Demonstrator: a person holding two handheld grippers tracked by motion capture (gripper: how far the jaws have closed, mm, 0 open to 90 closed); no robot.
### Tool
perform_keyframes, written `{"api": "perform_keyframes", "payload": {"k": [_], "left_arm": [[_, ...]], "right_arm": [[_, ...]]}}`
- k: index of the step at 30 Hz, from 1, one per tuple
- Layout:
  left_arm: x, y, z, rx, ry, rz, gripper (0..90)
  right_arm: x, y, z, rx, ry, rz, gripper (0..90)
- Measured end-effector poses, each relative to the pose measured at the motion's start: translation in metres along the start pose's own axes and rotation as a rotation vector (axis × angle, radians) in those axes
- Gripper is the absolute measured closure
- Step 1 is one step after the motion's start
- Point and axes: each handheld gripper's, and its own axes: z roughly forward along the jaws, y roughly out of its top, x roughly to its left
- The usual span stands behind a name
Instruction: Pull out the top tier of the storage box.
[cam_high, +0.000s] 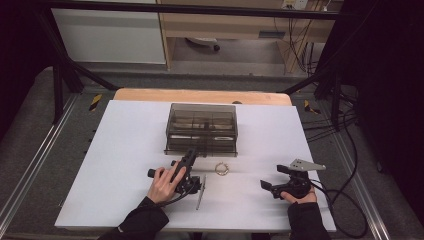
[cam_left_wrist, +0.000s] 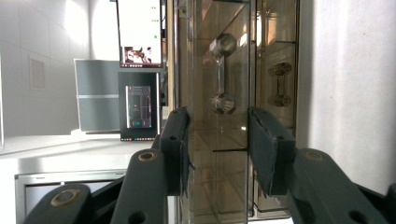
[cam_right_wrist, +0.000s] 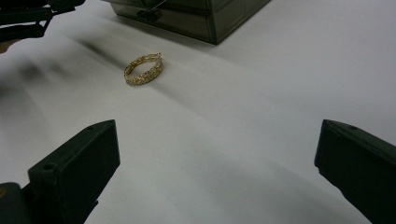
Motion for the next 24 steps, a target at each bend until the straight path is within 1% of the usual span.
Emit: {"api": "perform_keyframes", "payload": {"k": [4, 7, 8, 10, 15, 17, 23, 24], "left_arm": [[0.0, 0.0, 0.0, 0.0, -0.006, 0.002, 60.0], [0.001, 0.0, 0.0, -0.009, -0.016, -0.004, 59.1], [0.002, 0.0, -0.001, -0.012, -0.019, 0.0, 58.4], [0.002, 0.001, -0.001, -0.019, -0.024, 0.006, 56.1], [0.006, 0.002, -0.002, -0.029, -0.046, -0.01, 48.4], [0.009, 0.002, -0.002, -0.03, -0.062, -0.028, 44.1], [0.016, -0.001, -0.002, -0.031, -0.134, -0.097, 34.0], [0.017, -0.002, -0.002, -0.024, -0.146, -0.107, 32.0]], "right_arm": [[0.0, 0.0, 0.0, 0.002, 0.001, 0.0, 0.7], [0.0, 0.0, 0.0, 0.002, 0.001, 0.0, 0.7], [0.0, 0.0, 0.0, 0.002, 0.0, 0.0, 0.7], [0.0, 0.0, 0.0, 0.003, 0.001, 0.0, 0.7], [0.0, 0.0, 0.0, 0.003, 0.002, 0.001, 0.7], [0.0, 0.0, 0.0, 0.003, 0.001, 0.0, 0.7], [0.0, 0.0, 0.0, 0.003, 0.001, 0.001, 0.7], [0.0, 0.0, 0.0, 0.003, 0.0, 0.0, 0.7]]}}
